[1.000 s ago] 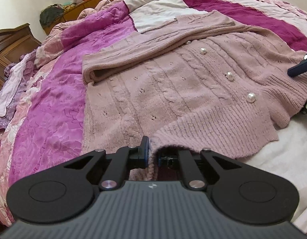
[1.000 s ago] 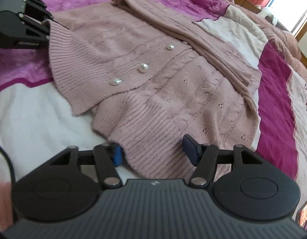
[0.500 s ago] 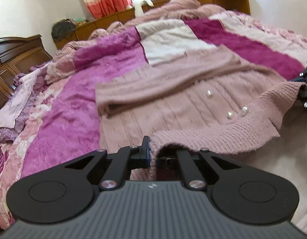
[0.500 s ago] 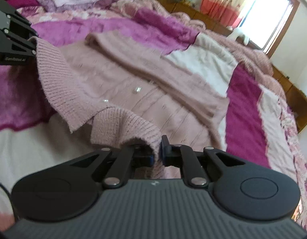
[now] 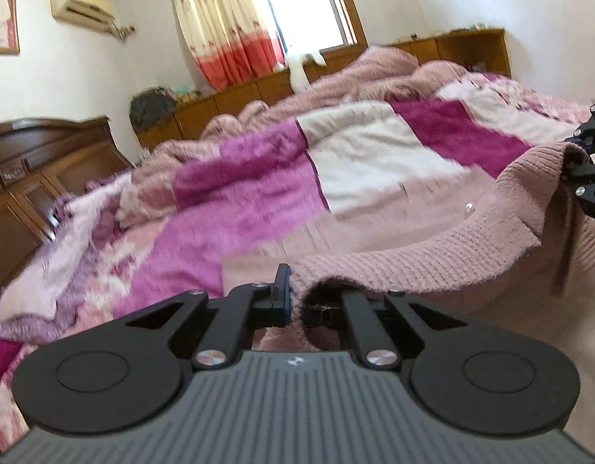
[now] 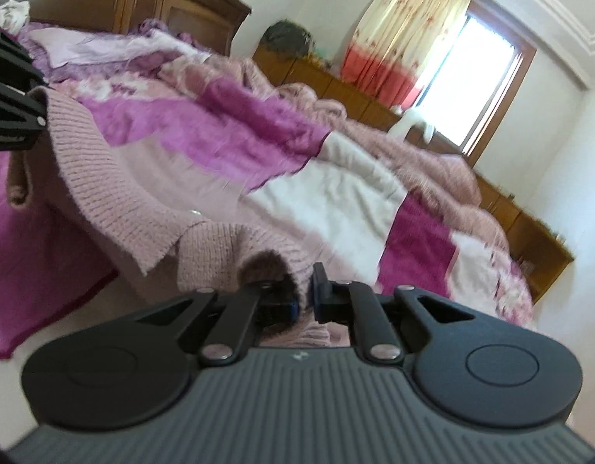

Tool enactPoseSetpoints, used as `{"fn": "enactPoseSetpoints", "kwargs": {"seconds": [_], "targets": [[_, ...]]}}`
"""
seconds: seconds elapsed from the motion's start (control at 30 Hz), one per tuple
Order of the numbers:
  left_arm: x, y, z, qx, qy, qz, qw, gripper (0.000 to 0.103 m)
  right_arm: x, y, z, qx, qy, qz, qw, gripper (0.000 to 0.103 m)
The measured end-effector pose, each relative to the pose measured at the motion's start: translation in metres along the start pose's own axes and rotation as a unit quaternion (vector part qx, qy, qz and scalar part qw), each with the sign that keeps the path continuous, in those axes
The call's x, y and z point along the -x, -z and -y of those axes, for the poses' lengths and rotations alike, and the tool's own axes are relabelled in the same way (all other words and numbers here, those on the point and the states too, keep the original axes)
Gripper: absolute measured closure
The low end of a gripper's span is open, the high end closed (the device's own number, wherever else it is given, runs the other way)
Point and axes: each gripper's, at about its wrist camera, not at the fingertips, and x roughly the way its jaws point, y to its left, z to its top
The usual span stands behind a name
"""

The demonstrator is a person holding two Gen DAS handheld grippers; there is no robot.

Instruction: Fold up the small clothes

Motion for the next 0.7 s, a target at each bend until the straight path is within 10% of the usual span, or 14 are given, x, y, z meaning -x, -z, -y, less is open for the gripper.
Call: {"fn": "enactPoseSetpoints", "kwargs": {"seconds": [0.37,0.7], "targets": [[-0.092,-0.059,-0.010,-0.006,-0.037,0.032,0.9988,0.098,-0.080,-0.045,0.011,0.043,0.047,0.038,0.997,0.093],[-0.224,-0.049,-0.006,-0.006,-0.038,-0.026,0.9989,0.097,-0.184,-0.024,-0.008,0.043,0.028,-0.033,0.998,0.093]]}}
